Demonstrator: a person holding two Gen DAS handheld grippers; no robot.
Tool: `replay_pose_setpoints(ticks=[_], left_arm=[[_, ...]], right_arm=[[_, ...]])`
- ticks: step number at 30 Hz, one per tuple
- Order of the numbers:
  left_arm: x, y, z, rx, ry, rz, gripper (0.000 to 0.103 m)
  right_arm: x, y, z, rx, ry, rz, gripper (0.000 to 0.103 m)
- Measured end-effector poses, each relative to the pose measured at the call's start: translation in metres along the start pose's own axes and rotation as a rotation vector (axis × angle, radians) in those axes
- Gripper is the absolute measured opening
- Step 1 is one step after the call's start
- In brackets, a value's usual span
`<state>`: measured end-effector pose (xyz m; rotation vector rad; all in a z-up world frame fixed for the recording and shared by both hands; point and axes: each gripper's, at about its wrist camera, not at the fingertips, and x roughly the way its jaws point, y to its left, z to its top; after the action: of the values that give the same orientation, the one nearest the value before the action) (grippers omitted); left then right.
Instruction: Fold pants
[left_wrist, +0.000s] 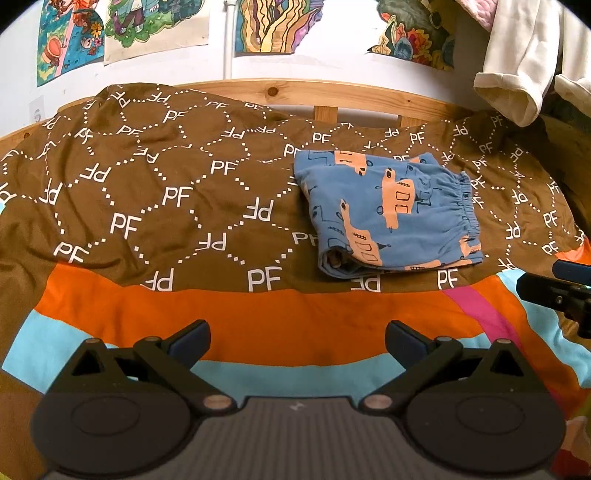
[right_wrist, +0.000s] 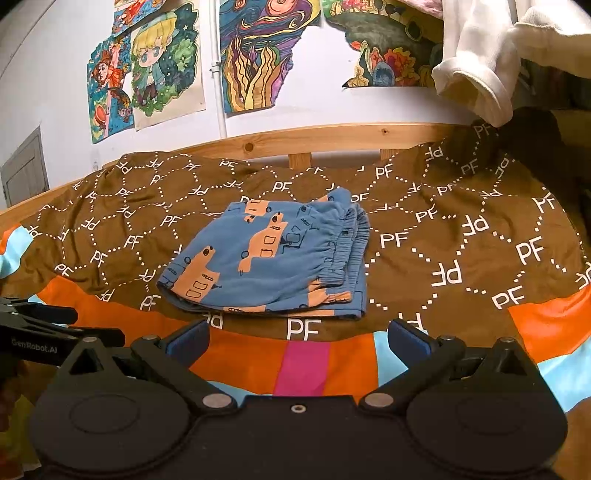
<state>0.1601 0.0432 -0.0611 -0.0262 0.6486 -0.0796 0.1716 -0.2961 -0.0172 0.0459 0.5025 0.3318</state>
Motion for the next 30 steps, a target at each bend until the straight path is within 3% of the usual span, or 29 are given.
replay_pose_setpoints(ticks=[30], left_arm=[[0.0001,0.0021,-0.0020,-0.001,0.004,0.000,0.103]], right_arm=[[0.0018,0.0008,-0.0026,0.013,0.006,-0.003,0.102]])
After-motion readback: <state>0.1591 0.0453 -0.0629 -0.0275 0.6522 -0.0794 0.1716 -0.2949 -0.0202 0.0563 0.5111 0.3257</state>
